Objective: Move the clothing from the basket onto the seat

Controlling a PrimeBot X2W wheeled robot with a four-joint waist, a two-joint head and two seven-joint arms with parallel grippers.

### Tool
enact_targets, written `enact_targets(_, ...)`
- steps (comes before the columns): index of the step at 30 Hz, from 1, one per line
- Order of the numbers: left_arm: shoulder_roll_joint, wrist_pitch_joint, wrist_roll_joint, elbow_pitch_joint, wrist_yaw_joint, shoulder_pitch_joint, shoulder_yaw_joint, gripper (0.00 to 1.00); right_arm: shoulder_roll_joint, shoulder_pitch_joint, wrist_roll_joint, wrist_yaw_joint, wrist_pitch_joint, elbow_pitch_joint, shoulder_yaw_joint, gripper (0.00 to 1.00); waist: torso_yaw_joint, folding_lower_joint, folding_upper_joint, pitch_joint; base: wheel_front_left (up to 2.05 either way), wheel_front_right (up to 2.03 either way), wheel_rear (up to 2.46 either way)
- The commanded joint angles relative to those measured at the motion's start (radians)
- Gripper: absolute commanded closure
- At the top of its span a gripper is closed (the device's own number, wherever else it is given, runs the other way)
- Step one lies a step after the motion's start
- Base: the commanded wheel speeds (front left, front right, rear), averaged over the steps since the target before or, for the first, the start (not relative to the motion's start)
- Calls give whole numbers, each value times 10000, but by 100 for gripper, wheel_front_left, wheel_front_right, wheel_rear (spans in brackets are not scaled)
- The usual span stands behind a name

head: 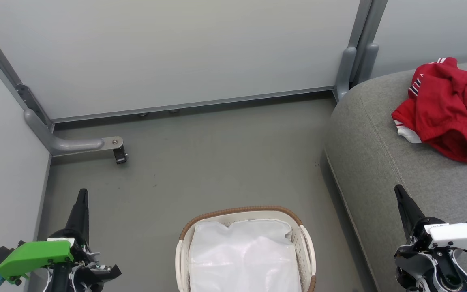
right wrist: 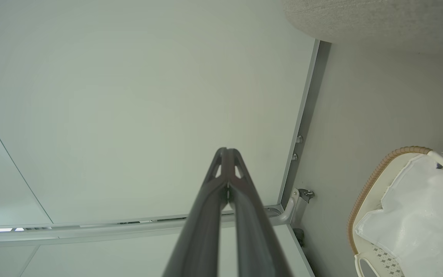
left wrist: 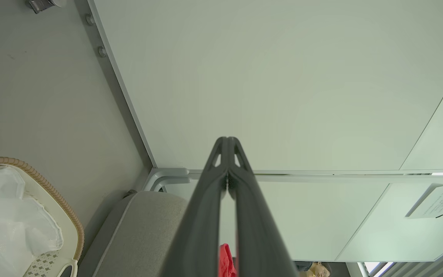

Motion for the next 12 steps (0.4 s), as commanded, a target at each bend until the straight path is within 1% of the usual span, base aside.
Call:
enact_targets(1, 26, 30, 30, -16, -39, -113, 31, 100, -55, -72, 38, -3, 24, -37, -21, 100, 0, -1, 0, 0, 0, 0, 0)
enact_targets(12, 23, 35, 36, -16, -39, -114, 35, 100, -56, -71, 39, -3, 24, -37, -21, 100, 0, -1, 0, 0, 0, 0, 0)
